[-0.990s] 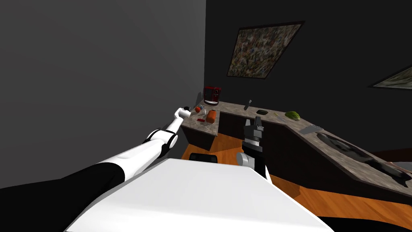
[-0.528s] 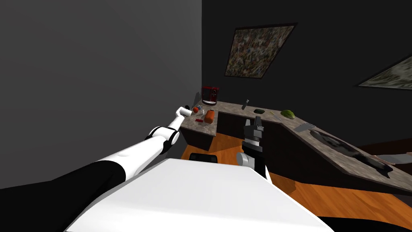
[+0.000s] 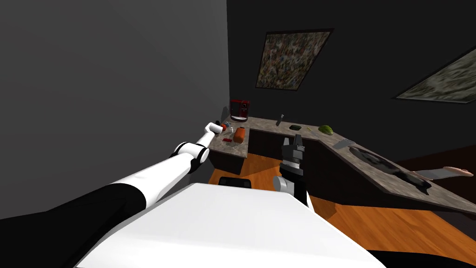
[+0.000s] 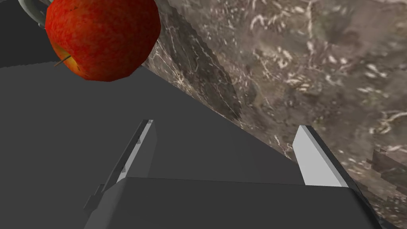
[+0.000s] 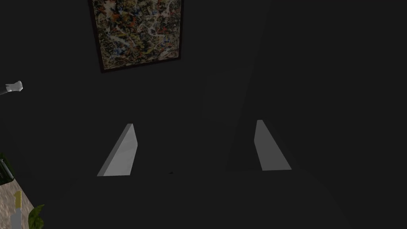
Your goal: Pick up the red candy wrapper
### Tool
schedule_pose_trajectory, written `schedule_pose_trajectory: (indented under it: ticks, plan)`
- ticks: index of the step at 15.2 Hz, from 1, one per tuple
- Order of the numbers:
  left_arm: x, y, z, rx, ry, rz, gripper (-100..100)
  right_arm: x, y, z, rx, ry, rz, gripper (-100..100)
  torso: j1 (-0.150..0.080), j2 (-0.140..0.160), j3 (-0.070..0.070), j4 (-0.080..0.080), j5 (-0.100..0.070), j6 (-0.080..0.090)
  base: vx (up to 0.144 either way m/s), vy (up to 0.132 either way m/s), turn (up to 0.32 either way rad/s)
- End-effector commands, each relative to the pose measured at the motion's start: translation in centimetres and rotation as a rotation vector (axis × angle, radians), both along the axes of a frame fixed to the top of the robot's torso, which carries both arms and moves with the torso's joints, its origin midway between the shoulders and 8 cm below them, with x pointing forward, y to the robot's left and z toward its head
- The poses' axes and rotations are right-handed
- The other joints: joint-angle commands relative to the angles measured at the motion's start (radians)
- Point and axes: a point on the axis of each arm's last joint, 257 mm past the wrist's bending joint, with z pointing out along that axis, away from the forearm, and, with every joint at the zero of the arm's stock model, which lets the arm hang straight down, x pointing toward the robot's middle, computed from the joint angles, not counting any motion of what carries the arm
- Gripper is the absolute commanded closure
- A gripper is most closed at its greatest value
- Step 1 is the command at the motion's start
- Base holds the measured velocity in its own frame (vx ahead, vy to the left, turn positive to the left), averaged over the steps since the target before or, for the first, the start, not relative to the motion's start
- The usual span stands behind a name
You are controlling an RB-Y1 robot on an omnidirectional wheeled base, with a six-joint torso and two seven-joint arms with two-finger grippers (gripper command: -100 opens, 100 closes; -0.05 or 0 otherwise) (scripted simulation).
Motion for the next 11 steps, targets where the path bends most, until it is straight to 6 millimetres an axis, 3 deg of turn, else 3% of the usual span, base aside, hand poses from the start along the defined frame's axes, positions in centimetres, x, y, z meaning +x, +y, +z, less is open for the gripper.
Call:
schedule_pose_trajectory:
  ticks: [1,4,11]
  plan:
    - [-1.0,0.0,-0.9,-0.005,0.066,0.015,-100,0.0,0.0,0.0,0.000,0.000,0.000,0,0.000,0.000,0.000,0.000,0.000,0.000,0.037,-0.025,-0.103]
    - [-1.2,0.1,-1.2,-0.004,0.072,0.017,-100,0.0,0.0,0.0,0.000,0.000,0.000,0,0.001,0.001,0.000,0.000,0.000,-0.001,0.012,-0.013,-0.006]
    - [-3.7,-0.5,-3.0,-0.021,0.208,0.039,-100,0.0,0.0,0.0,0.000,0.000,0.000,0,0.000,0.001,0.000,0.000,0.000,0.000,0.022,-0.016,-0.067]
